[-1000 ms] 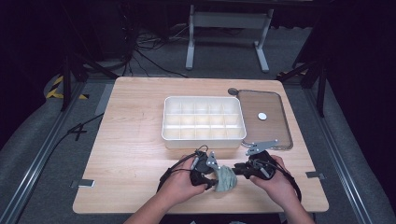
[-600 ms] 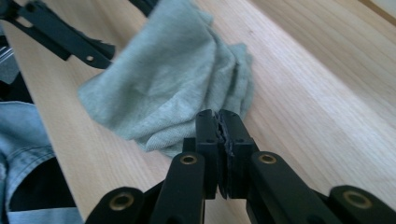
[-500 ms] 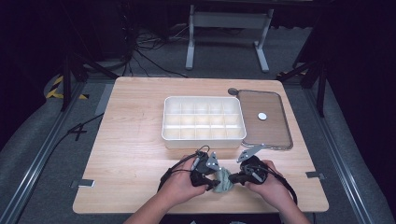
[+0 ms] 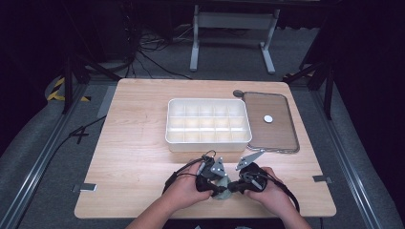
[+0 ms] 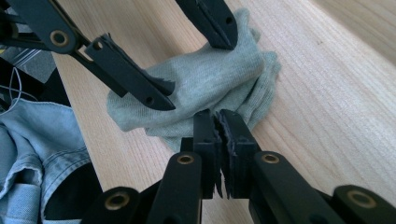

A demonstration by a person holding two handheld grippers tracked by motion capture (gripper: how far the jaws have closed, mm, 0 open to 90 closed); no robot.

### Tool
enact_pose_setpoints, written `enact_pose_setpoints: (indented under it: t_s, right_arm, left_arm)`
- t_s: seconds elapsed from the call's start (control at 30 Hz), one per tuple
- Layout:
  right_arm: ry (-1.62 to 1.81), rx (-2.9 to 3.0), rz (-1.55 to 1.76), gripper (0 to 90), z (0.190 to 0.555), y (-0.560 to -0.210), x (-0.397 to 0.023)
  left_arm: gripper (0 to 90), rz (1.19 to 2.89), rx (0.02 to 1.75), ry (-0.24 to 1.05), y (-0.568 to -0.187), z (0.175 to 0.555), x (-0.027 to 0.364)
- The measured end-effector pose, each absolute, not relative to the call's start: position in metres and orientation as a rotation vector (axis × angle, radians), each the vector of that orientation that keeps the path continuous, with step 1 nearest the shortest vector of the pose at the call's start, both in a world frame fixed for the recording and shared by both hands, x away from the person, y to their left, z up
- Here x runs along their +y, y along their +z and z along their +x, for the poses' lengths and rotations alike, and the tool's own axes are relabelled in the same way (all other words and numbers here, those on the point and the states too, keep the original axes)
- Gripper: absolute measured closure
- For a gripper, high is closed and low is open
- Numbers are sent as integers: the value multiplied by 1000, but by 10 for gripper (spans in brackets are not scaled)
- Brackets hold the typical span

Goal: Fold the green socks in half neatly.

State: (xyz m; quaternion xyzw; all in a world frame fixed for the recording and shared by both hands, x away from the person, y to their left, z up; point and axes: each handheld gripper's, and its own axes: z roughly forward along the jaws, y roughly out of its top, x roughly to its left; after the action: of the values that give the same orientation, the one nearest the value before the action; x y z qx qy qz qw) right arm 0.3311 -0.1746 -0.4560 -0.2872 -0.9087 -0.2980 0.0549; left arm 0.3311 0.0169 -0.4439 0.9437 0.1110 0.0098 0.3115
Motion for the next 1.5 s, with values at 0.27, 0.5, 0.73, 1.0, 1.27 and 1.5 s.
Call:
enact_pose_setpoints:
  t_s: [0.27,0.5,0.73,1.0,1.27,1.5]
  right_arm:
    - [-944,-2753,-921,781,335,-448,-185]
    - [-1098,-2720,-1063,651,333,-434,-189]
    - [-1178,-2669,-1115,566,332,-440,-180]
    - [-1122,-2692,-1129,544,333,-449,-175]
    - [-1051,-2735,-1097,538,335,-455,-175]
    - [-1021,-2678,-1079,544,344,-460,-177]
  left_arm:
    - [544,2519,311,52,-443,328,14]
    - [545,2536,310,65,-442,327,11]
    - [545,2536,311,74,-442,325,10]
    - [545,2540,300,84,-441,324,9]
    - [529,2536,306,91,-440,323,11]
    - [487,2530,323,93,-437,323,19]
